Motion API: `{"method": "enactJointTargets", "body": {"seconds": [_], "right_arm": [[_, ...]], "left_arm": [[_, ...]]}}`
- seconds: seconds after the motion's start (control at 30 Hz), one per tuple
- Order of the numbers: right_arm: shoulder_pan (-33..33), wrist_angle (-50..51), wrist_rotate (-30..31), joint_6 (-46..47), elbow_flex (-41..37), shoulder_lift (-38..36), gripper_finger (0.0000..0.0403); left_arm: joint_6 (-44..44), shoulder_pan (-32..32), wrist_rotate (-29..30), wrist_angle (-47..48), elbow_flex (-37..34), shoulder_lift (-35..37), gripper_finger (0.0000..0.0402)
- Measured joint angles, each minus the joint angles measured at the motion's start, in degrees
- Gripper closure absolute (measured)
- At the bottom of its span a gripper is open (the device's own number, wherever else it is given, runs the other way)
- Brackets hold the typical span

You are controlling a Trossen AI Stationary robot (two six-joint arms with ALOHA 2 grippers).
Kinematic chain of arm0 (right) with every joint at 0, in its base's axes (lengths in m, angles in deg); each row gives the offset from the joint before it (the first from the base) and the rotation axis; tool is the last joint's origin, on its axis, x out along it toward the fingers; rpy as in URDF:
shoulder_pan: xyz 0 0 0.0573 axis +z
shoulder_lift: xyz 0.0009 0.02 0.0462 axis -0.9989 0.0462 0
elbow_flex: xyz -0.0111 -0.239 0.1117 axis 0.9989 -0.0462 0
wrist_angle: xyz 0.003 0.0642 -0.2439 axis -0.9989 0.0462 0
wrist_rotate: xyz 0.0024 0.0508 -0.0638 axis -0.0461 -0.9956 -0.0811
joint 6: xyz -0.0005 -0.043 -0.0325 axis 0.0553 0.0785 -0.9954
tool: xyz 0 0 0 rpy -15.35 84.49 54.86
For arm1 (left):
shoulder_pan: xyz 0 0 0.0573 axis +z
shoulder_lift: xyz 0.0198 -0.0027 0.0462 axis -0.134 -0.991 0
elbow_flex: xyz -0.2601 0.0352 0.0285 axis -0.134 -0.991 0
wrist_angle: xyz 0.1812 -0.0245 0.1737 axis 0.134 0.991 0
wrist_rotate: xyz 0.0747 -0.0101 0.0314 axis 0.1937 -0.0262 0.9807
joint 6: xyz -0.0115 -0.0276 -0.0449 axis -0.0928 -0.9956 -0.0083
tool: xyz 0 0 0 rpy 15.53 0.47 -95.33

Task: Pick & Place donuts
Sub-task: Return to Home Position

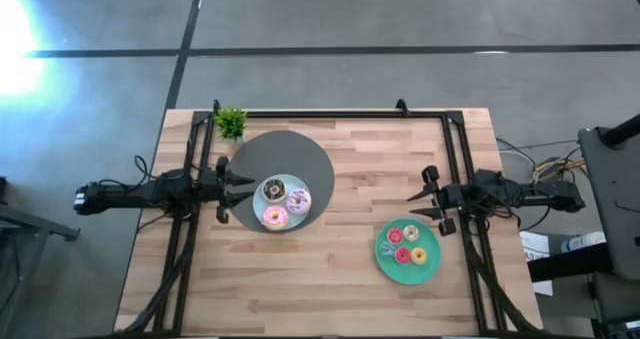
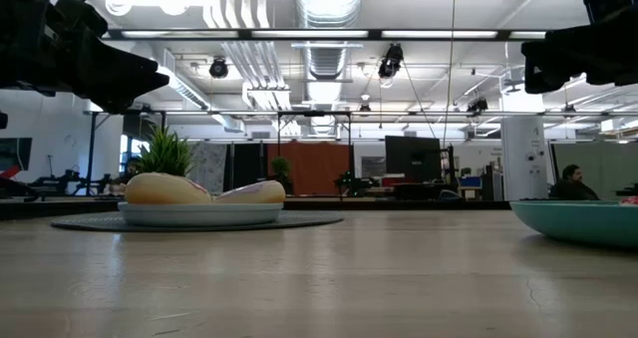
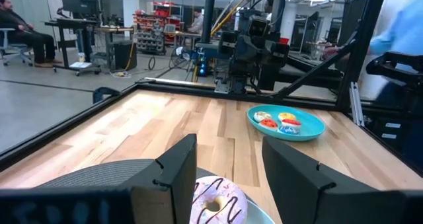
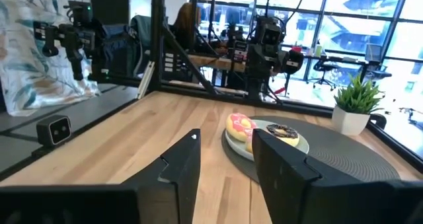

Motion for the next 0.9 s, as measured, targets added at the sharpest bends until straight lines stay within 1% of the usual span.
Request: {"method": "enactJointTargets", "body": {"seconds": [0.27, 0.67, 0.9], "right_arm": [[0.0, 0.0, 0.0, 0.0, 0.0, 0.0, 0.0266], [0.0, 0.0, -0.1, 0.0, 0.0, 0.0, 0.0278], [0.0, 0.0, -0.1, 0.0, 0.0, 0.0, 0.0270]], "left_arm": [[0.0, 0.0, 0.0, 0.0, 0.0, 0.0, 0.0255], [0.0, 0.0, 0.0, 0.0, 0.0, 0.0, 0.0255], [0.0, 0.0, 0.0, 0.0, 0.0, 0.0, 0.0255]]}}
